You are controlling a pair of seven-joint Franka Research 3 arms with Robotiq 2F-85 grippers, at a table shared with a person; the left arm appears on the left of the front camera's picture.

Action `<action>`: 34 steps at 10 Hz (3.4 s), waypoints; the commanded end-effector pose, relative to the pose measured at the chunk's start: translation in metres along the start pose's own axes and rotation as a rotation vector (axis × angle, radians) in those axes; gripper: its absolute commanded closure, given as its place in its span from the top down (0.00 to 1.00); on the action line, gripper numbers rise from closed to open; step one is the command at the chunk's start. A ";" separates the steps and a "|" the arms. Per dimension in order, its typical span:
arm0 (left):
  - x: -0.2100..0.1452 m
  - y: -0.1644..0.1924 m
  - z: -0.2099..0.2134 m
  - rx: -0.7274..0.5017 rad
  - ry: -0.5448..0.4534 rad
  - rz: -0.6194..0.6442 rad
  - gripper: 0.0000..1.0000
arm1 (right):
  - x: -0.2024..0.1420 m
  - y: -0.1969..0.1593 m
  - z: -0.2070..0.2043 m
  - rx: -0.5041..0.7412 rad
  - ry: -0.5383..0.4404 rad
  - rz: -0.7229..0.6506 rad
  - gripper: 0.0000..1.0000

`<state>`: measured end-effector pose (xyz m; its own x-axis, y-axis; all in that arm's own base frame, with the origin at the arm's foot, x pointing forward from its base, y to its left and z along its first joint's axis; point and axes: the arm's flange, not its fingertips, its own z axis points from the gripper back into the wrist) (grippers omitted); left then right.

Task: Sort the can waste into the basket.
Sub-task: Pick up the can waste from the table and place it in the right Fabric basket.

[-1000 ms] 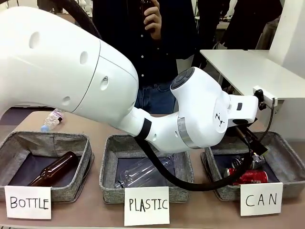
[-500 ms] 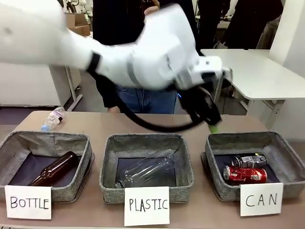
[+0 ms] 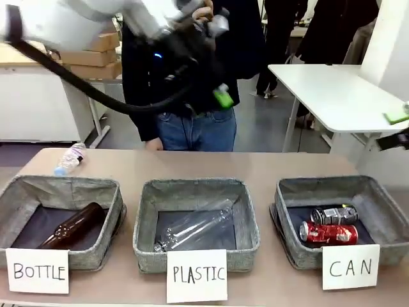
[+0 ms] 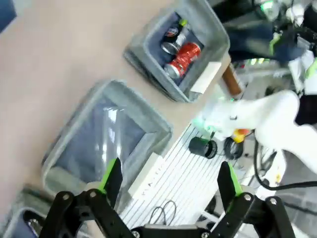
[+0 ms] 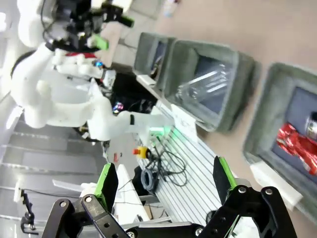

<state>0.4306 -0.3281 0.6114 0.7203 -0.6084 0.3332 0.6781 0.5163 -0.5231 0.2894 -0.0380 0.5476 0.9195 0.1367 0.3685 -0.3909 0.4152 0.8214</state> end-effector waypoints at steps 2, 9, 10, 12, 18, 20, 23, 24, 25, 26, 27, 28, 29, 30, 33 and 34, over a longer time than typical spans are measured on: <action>-0.100 0.082 0.099 -0.120 -0.210 0.213 1.00 | 0.029 0.024 -0.058 0.018 0.034 -0.035 1.00; -0.290 0.228 0.186 -0.461 -0.610 0.516 1.00 | 0.089 0.049 -0.036 0.090 -0.270 -0.363 1.00; -0.289 0.195 0.212 -0.336 -0.611 0.489 1.00 | 0.068 0.036 -0.046 0.044 -0.127 -0.242 1.00; -0.289 0.195 0.212 -0.336 -0.611 0.489 1.00 | 0.068 0.036 -0.046 0.044 -0.127 -0.242 1.00; -0.289 0.195 0.212 -0.336 -0.611 0.489 1.00 | 0.068 0.036 -0.046 0.044 -0.127 -0.242 1.00; -0.289 0.195 0.212 -0.336 -0.611 0.489 1.00 | 0.068 0.036 -0.046 0.044 -0.127 -0.242 1.00; -0.289 0.195 0.212 -0.336 -0.611 0.489 1.00 | 0.068 0.036 -0.046 0.044 -0.127 -0.242 1.00; -0.289 0.195 0.212 -0.336 -0.611 0.489 1.00 | 0.068 0.036 -0.046 0.044 -0.127 -0.242 1.00; -0.289 0.195 0.212 -0.336 -0.611 0.489 1.00 | 0.068 0.036 -0.046 0.044 -0.127 -0.242 1.00; -0.289 0.195 0.212 -0.336 -0.611 0.489 1.00 | 0.068 0.036 -0.046 0.044 -0.127 -0.242 1.00; -0.289 0.195 0.212 -0.336 -0.611 0.489 1.00 | 0.068 0.036 -0.046 0.044 -0.127 -0.242 1.00; -0.289 0.195 0.212 -0.336 -0.611 0.489 1.00 | 0.068 0.036 -0.046 0.044 -0.127 -0.242 1.00; -0.289 0.195 0.212 -0.336 -0.611 0.489 1.00 | 0.068 0.036 -0.046 0.044 -0.127 -0.242 1.00; -0.289 0.195 0.212 -0.336 -0.611 0.489 1.00 | 0.068 0.036 -0.046 0.044 -0.127 -0.242 1.00; -0.289 0.195 0.212 -0.336 -0.611 0.489 1.00 | 0.068 0.036 -0.046 0.044 -0.127 -0.242 1.00; -0.289 0.195 0.212 -0.336 -0.611 0.489 1.00 | 0.068 0.036 -0.046 0.044 -0.127 -0.242 1.00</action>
<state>0.3883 0.0769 0.5773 0.9367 0.1189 0.3292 0.2663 0.3686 -0.8906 0.3418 0.0285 0.5845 0.9771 -0.0919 0.1921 -0.1442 0.3784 0.9143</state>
